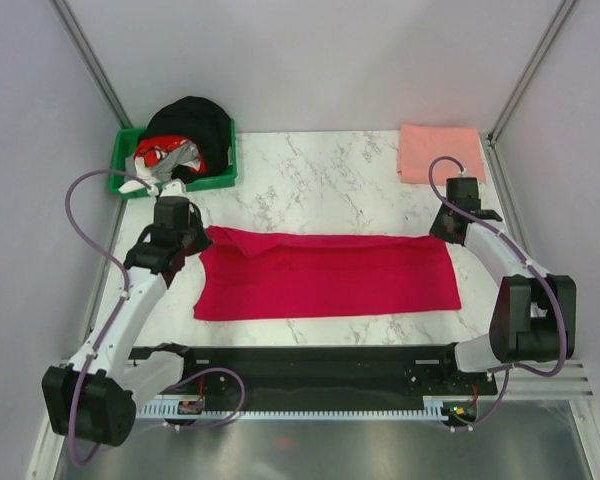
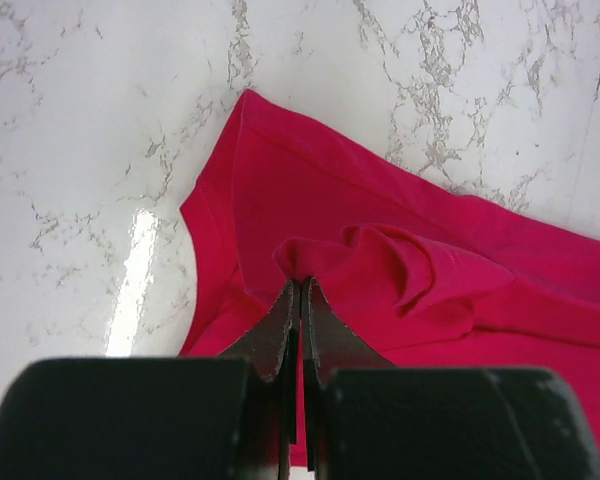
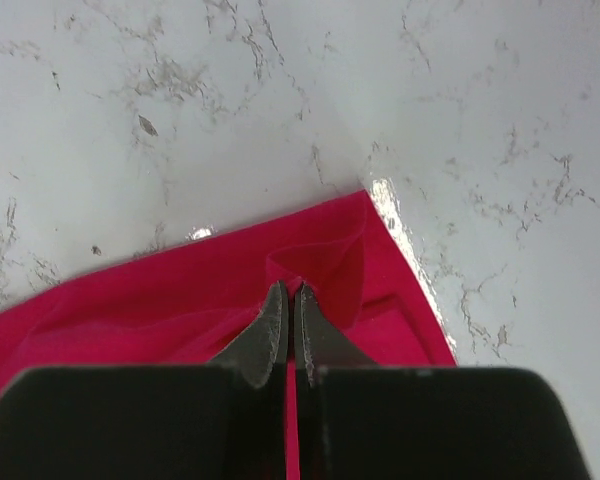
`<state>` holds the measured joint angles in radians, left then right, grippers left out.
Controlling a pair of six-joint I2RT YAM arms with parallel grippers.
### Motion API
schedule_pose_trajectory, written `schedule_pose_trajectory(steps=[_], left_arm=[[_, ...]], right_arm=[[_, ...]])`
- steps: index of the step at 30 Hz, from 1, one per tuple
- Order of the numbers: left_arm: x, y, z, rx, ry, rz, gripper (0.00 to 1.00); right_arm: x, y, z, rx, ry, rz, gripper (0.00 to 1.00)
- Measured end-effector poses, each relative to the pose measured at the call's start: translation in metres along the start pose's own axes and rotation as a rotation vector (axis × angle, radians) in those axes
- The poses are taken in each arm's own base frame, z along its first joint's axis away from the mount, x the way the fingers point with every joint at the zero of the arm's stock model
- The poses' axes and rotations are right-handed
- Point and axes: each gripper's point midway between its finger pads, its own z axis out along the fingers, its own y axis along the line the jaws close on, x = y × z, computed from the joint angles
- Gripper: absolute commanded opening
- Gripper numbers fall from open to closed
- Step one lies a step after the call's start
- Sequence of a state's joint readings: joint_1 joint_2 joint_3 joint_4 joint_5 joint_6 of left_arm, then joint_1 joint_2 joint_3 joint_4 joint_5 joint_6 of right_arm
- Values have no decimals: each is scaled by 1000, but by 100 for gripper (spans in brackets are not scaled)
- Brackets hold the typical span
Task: Fold and stack the t-shirts
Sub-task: Fold the tshirt
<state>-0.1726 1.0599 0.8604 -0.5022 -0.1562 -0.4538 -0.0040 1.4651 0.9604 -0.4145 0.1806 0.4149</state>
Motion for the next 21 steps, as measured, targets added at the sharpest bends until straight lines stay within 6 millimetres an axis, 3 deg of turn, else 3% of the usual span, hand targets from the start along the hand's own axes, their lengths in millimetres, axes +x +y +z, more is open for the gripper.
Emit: schedule_pose_trajectory(steps=[7, 9, 10, 12, 13, 14, 18, 21], left_arm=[[10, 7, -22, 14, -30, -35, 4], [17, 13, -23, 0, -23, -41, 26], [22, 17, -25, -13, -16, -50, 31], [29, 24, -32, -38, -18, -83, 53], [30, 29, -37, -51, -29, -105, 68], [30, 33, -44, -60, -57, -137, 71], [26, 49, -78, -50, -216, -261, 67], [18, 51, -97, -1, -325, -330, 65]], right_arm=[[6, -6, -15, -8, -21, 6, 0], [8, -8, -17, -4, -29, 18, 0], [10, -9, -18, 0, -28, 23, 15], [17, -13, -19, 10, -23, 55, 65], [21, -17, -19, 16, -19, 73, 94], [26, -21, -19, 20, -19, 91, 95], [44, -38, -25, 41, -18, 151, 96], [43, -32, -25, 8, -19, 175, 93]])
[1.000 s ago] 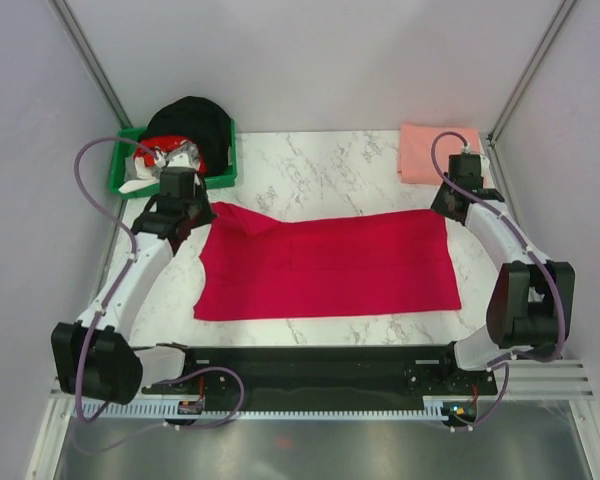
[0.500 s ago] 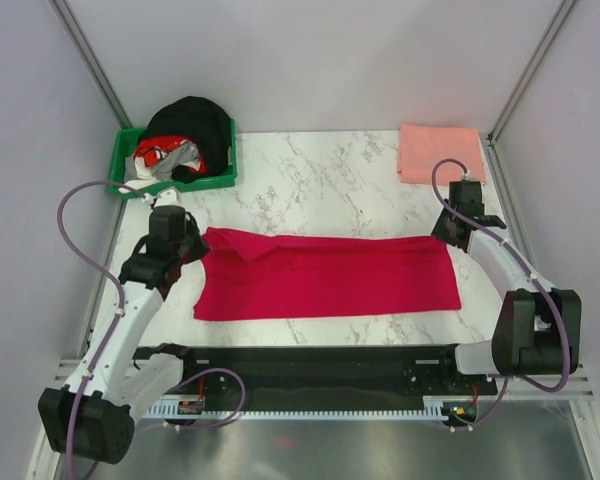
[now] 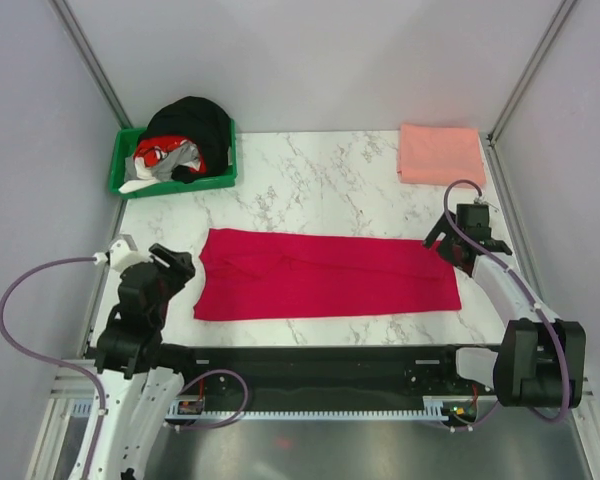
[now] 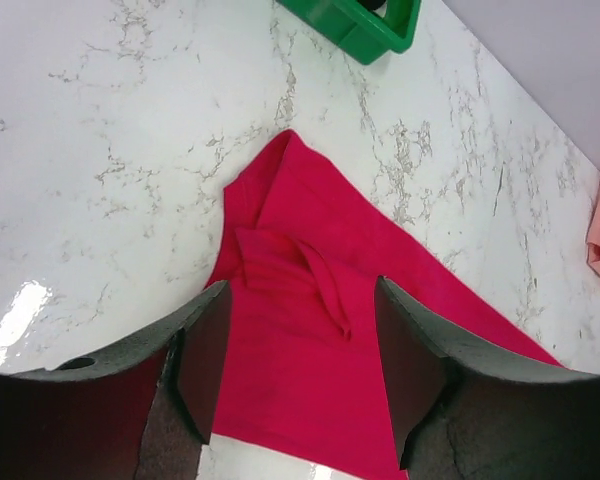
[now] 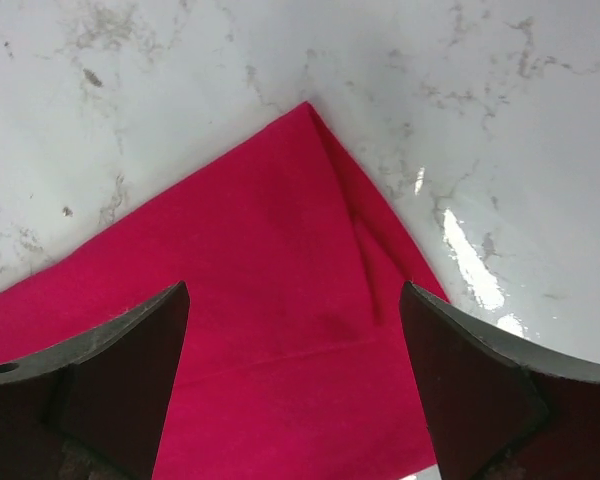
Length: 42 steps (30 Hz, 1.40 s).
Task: Fold and stack the t-shirts
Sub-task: Fold the tshirt
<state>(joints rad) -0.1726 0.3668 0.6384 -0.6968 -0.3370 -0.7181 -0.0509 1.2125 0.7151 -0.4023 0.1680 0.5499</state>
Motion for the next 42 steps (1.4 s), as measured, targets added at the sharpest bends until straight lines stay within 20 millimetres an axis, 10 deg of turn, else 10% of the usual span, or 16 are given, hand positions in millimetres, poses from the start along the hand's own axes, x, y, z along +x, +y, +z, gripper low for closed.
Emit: schedule_pose_trajectory(steps=[6, 17, 24, 28, 34, 37, 42], left_arm=[[38, 0, 33, -43, 152, 38, 63], [188, -5, 85, -148, 664, 300, 58], [196, -53, 136, -163, 654, 313, 56], [195, -99, 189, -169, 631, 317, 57], [202, -218, 291, -20, 606, 274, 60], [197, -271, 313, 82, 593, 265, 76], [162, -302, 287, 178, 596, 311, 89]], right_arm=[[20, 47, 1, -122, 61, -86, 91], [78, 95, 34, -161, 217, -247, 91], [95, 113, 26, -194, 183, -230, 92], [154, 145, -18, -337, 227, -210, 94], [306, 175, -141, -542, 504, -404, 98], [306, 187, -171, -524, 499, -433, 98], [236, 223, -207, -556, 310, -371, 98]])
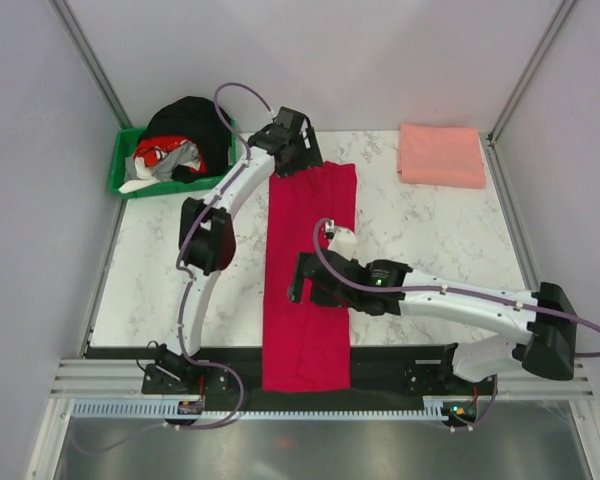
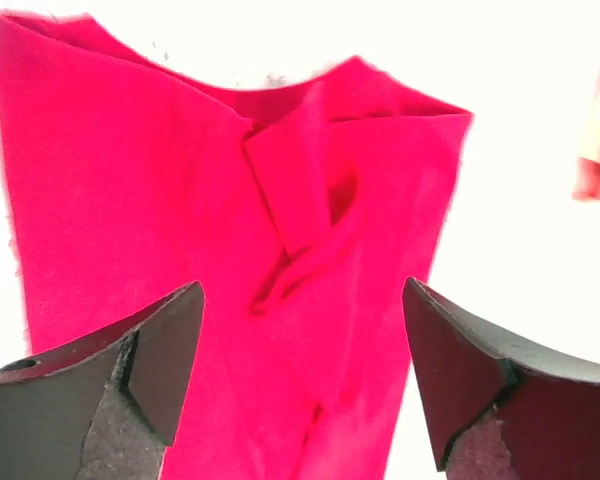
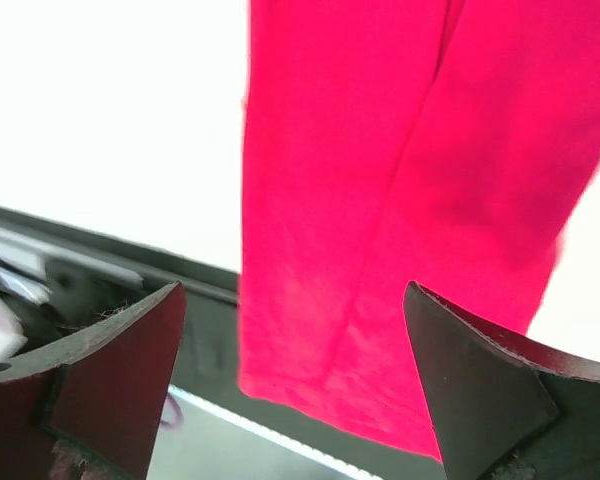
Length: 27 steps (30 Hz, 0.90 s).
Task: Fold and stack the t-shirts
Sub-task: Fold the tshirt
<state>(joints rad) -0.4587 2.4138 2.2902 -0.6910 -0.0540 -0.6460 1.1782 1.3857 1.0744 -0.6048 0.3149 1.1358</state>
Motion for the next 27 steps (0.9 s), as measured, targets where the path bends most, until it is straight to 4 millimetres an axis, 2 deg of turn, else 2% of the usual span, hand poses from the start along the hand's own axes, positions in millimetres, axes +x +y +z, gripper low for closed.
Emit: schedule_pose_trajectory(steps=[2, 4, 5, 7, 10, 12, 14, 17, 22, 25, 27], left_arm=[[-11, -6, -25, 23, -14, 27, 89], [-22, -6, -58, 35, -39, 49, 89], [-26, -4, -79, 38, -55, 56, 89], [-31, 4, -121, 40, -88, 66, 89], [-26, 23, -183, 33, -136, 71, 89], [-12, 42, -218, 24, -164, 70, 88], [11, 62, -242, 24, -181, 71, 88], [56, 95, -258, 1, -157, 73, 87], [127, 148, -262, -59, -83, 80, 86], [149, 161, -266, -55, -73, 80, 84], [158, 164, -269, -33, -76, 81, 84]], right_arm=[[-27, 2, -15, -4, -71, 2, 98], [-51, -5, -16, 18, -116, 6, 98], [-63, -12, -11, 44, -133, 7, 98], [-82, -31, 8, 109, -139, 1, 98], [-93, -60, 49, 202, -83, -18, 98], [-97, -76, 74, 248, -38, -33, 98], [-103, -85, 99, 276, 5, -46, 97], [-120, -87, 131, 273, 42, -48, 97], [-154, -83, 176, 227, 54, -30, 96], [-167, -94, 201, 237, 62, -6, 96], [-183, -91, 208, 225, 46, 17, 95]])
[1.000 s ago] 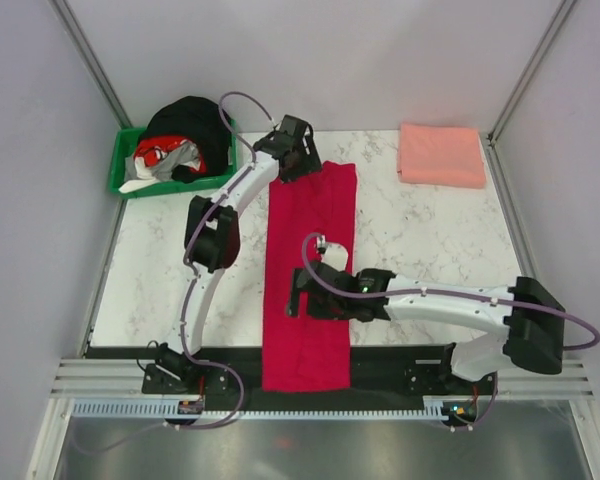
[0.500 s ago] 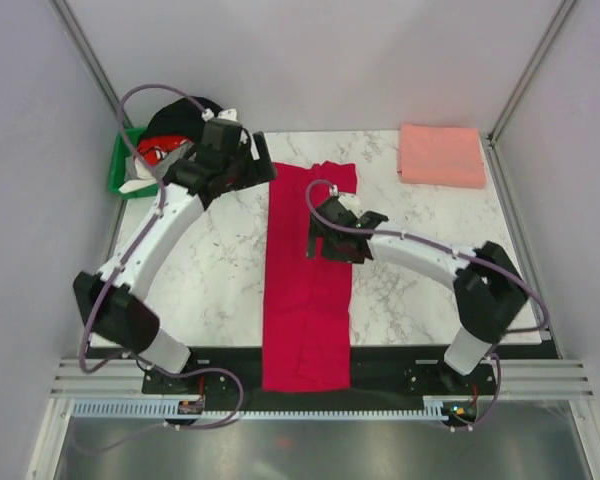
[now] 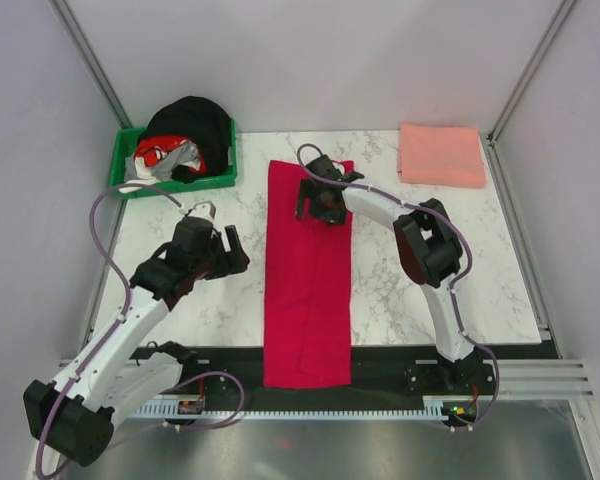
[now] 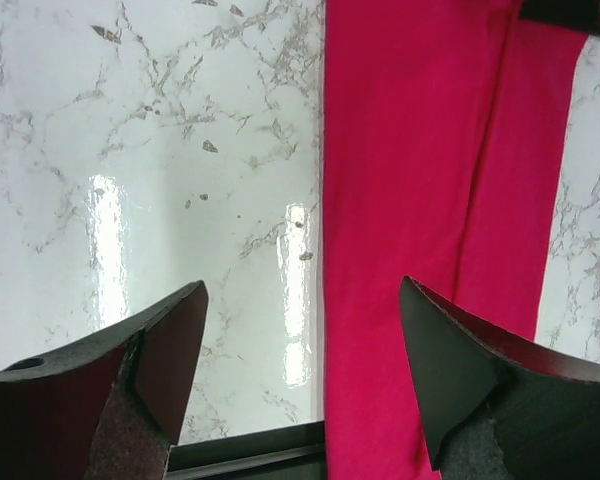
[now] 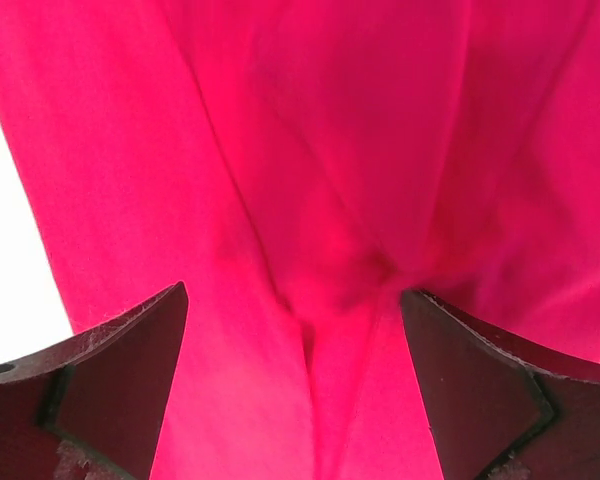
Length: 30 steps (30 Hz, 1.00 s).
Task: Fold and stack the t-shirts
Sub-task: Fold the tshirt
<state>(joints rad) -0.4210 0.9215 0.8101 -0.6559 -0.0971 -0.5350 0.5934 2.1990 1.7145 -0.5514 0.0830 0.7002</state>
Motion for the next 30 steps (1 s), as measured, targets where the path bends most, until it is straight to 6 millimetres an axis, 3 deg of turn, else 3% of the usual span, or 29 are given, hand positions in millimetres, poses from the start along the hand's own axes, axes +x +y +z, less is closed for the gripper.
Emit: schedule_pose_trajectory(steps=[4, 9, 12, 20, 23, 27, 30], left_arm=[[21, 4, -3, 22, 20, 13, 84], [22, -2, -6, 50, 11, 24, 84], [27, -2, -2, 50, 26, 26, 83], [56, -9, 3, 81, 99, 30, 81], [60, -12, 2, 96, 106, 12, 75], [69, -19, 0, 124, 138, -4, 74], [82, -29, -1, 153, 188, 1, 74]], right_arm=[[-48, 14, 27, -32, -51, 50, 95], [-117, 30, 60, -111, -173, 104, 95], [-136, 26, 66, -125, -214, 158, 96], [-142, 23, 62, -149, -239, 215, 98], [-137, 25, 53, -169, -205, 181, 98], [-136, 31, 24, -204, -172, 113, 98], [-138, 28, -20, -211, -185, 65, 98]])
